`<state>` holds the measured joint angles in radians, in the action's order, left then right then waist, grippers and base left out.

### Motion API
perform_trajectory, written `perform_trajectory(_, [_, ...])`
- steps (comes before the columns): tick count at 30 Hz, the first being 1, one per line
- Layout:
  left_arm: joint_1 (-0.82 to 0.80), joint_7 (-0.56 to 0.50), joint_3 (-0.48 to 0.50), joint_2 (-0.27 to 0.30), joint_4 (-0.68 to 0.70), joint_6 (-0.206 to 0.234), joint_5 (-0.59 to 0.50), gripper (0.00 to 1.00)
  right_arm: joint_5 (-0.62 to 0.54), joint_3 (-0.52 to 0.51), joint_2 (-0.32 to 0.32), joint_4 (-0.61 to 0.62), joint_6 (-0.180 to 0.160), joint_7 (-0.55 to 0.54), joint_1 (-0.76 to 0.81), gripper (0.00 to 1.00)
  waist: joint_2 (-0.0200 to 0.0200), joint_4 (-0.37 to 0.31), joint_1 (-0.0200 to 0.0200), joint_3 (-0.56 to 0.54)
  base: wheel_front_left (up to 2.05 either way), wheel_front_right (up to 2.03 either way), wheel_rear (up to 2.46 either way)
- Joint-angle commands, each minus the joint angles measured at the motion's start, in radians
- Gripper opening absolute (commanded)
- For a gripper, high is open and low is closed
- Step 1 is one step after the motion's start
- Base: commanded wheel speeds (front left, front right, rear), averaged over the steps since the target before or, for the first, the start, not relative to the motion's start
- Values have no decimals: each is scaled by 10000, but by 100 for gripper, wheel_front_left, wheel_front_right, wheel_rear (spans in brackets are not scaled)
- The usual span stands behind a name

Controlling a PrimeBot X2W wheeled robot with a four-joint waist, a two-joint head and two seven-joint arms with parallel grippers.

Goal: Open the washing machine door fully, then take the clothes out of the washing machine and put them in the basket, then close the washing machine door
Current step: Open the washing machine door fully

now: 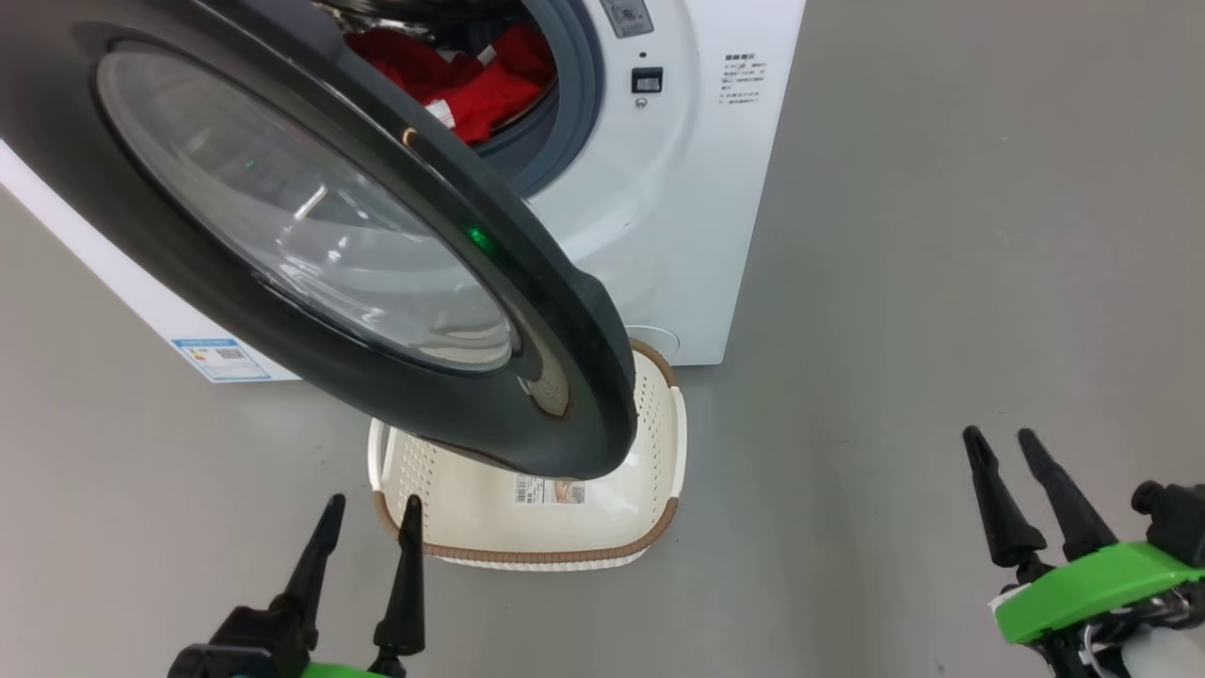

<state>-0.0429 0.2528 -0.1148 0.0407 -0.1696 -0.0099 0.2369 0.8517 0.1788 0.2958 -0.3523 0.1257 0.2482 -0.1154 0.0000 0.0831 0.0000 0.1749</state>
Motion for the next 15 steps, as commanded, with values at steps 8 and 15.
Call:
perform_trajectory(8, [-51, 90, 339, 95, 346, -48, -165, 100, -3416, -1925, -1309, 1582, 50, 134, 972, 100, 0, 57, 0, -11, 0, 0, 0])
perform_trajectory(15, [5, 90, 289, 95, 421, -41, -178, 100, -4249, -2268, -1719, 1936, 50, 134, 1588, 100, 0, 137, 0, -72, 0, 0, 0])
